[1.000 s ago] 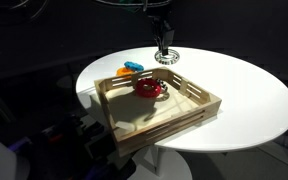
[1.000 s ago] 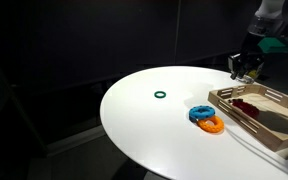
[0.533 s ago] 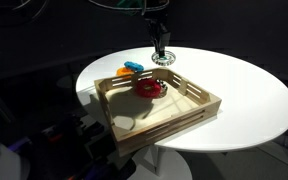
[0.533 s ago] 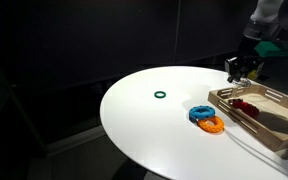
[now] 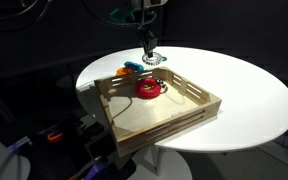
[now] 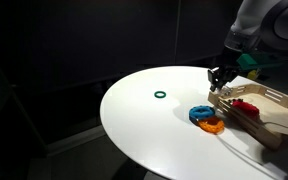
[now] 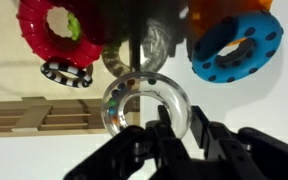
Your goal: Put the clear ring on top of the blue ring.
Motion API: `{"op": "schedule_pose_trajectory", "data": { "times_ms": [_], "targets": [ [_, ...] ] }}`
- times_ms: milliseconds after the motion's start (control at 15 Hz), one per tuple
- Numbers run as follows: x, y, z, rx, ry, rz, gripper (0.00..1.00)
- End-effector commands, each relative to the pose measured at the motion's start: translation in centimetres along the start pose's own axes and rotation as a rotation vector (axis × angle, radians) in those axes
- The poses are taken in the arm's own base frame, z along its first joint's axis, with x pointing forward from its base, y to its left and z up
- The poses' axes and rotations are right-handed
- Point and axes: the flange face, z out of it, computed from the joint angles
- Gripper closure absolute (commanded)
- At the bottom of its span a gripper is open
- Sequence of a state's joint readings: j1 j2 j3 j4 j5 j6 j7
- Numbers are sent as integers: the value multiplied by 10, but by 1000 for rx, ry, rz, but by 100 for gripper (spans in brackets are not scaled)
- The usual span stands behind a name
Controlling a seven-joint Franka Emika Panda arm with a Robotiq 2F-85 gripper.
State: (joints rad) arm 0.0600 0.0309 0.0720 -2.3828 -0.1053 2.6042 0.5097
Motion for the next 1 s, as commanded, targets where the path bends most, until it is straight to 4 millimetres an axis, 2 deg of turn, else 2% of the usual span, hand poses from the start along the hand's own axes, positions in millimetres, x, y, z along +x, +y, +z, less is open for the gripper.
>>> {"op": "schedule_pose_trajectory", "data": {
  "times_ms": [0,333,533,733,933],
  "targets": [
    [10,-28,1,51,11,-41,92],
    [0,-68,8,123,-12,-82,92],
    [-8,-85,12,150,-39,-104,92],
    [-14,-90,16,147,-73,-122,92],
    [-17,-84,21,117,-111,-140,92]
  ]
}}
